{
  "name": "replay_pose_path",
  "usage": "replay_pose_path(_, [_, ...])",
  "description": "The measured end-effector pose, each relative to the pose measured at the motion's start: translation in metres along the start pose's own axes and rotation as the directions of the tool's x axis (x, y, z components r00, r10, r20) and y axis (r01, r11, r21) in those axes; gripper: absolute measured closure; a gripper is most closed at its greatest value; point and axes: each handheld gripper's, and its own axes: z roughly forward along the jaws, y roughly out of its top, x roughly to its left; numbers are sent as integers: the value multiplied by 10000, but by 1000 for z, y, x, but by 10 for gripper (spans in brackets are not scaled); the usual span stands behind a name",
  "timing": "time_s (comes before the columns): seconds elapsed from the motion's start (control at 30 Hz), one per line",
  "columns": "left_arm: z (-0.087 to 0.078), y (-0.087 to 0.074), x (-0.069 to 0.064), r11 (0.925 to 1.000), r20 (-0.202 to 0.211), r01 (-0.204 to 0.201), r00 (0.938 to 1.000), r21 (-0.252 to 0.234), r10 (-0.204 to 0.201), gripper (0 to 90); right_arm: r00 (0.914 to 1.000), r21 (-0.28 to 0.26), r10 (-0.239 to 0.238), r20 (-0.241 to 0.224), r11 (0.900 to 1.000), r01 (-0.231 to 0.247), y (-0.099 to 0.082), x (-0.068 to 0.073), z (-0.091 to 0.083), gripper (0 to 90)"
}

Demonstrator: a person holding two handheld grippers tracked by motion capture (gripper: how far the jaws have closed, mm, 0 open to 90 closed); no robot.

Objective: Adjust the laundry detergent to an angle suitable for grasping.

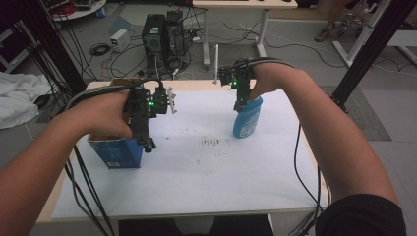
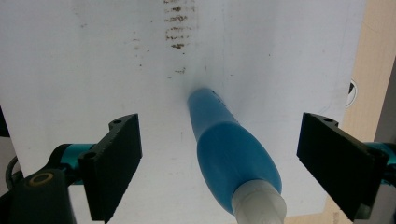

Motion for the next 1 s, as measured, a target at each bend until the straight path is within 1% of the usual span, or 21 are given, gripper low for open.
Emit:
replay_pose_path(0.1, [0, 0, 0, 10000, -27, -18, 10000, 51, 18, 17, 10000, 16, -22, -15, 10000, 22, 0, 1, -1, 131])
replay_pose_path(0.2, [-1, 1, -1, 10000, -12, 30, 10000, -53, -30, 17, 10000, -34, -9, 15, 10000, 9, -1, 3, -3, 131])
replay_pose_path(0.23, [-1, 2, -2, 10000, 40, -48, 10000, -52, 48, 17, 10000, -105, -62, 3, 9999, 62, -1, 3, -3, 131])
replay_pose_path(0.3, [0, 2, -2, 10000, 82, -76, 9999, -61, 76, 17, 10000, -143, -60, -19, 9999, 59, -3, 5, -5, 131])
replay_pose_path(0.37, [1, 2, -2, 10000, 94, -71, 9999, 6, 71, 16, 10000, -107, -41, 51, 9999, 42, -5, 8, -8, 131])
replay_pose_path(0.4, [2, 1, -2, 10000, 49, -25, 10000, 8, 25, 16, 9999, -178, -6, 139, 9998, 8, -9, 11, -10, 131])
replay_pose_path(0.43, [2, 1, -2, 10000, 49, -25, 10000, 8, 25, 17, 9999, -178, -6, 139, 9998, 8, -9, 11, -10, 131])
replay_pose_path(0.47, [3, 1, -2, 10000, 42, 18, 10000, -30, -18, 17, 9997, -331, 154, 181, 9993, -148, -16, 17, -14, 131])
replay_pose_path(0.5, [3, 1, -1, 10000, 29, 9, 10000, 5, -9, 17, 9997, -331, 154, 181, 9993, -148, -16, 17, -14, 131])
replay_pose_path(0.57, [4, 2, -2, 10000, 21, -26, 10000, 21, 26, 17, 9994, -449, 261, 220, 9987, -250, -24, 25, -17, 131])
replay_pose_path(0.6, [5, 3, -3, 10000, 27, 25, 10000, 4, -25, 17, 9993, -475, 294, 226, 9985, -283, -28, 29, -18, 131])
replay_pose_path(0.63, [5, 3, -3, 10000, 22, 12, 10000, 26, -12, 17, 9992, -452, 333, 208, 9985, -323, -36, 39, -18, 131])
replay_pose_path(0.7, [5, 4, -3, 10000, -1, 14, 10000, 29, -14, 17, 9992, -452, 333, 208, 9985, -323, -36, 39, -18, 131])
replay_pose_path(0.73, [5, 4, -3, 10000, -1, 14, 10000, 29, -14, 17, 9992, -446, 322, 224, 9985, -311, -39, 44, -18, 131])
replay_pose_path(0.77, [6, 5, -5, 10000, -9, -27, 10000, -14, 27, 17, 9992, -446, 322, 224, 9985, -311, -39, 44, -18, 131])
replay_pose_path(0.8, [7, 6, -7, 10000, -11, -42, 10000, -5, 42, 16, 9991, -353, 316, 280, 9989, -306, -52, 61, -15, 131])
replay_pose_path(0.87, [7, 5, -10, 10000, 34, -78, 10000, -18, 78, 16, 9993, -254, 278, 243, 9993, -272, -60, 72, -12, 131])
replay_pose_path(1.0, [8, 3, -12, 10000, 13, -60, 10000, -53, 60, 16, 9992, -168, 380, 151, 9991, -377, -77, 91, -5, 131])
